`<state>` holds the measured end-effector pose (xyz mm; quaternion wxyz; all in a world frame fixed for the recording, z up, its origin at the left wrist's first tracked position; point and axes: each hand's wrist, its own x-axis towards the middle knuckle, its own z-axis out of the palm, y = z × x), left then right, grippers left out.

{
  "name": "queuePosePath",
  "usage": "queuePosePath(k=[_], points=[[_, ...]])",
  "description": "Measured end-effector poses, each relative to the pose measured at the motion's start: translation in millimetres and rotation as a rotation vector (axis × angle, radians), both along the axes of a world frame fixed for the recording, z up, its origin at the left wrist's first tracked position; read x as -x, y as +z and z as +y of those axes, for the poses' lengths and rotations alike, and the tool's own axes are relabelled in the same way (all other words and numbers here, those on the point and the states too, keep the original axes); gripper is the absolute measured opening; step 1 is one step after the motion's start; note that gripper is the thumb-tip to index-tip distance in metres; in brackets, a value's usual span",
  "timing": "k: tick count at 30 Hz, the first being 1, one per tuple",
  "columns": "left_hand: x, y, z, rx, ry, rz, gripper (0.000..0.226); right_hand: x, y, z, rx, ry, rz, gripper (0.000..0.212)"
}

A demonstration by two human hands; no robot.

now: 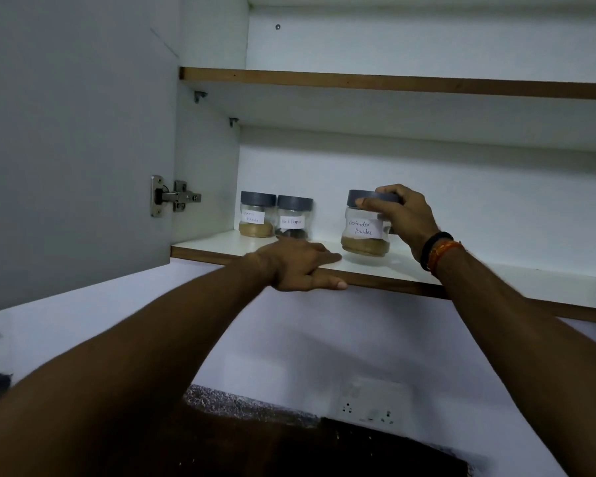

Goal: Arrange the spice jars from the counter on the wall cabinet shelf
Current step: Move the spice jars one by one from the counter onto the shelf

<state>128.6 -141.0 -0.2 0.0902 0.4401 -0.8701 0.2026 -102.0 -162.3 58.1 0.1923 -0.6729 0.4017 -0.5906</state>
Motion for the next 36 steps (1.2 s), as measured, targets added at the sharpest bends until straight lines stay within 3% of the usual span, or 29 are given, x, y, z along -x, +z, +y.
queuePosePath(k=[12, 17, 36], points=[[0, 1, 3, 0.016, -0.024, 0.040, 0.082, -23, -2, -88, -0.060, -0.009, 0.172, 0.040], [1, 0, 3, -0.002, -0.029, 0.058, 0.082, -26, 6, -105, -0.032, -0.080, 0.346, 0.039], [0, 1, 1, 0.003, -0.024, 0.060, 0.082, -48, 7, -137, -0.080, -0.165, 0.373, 0.041]])
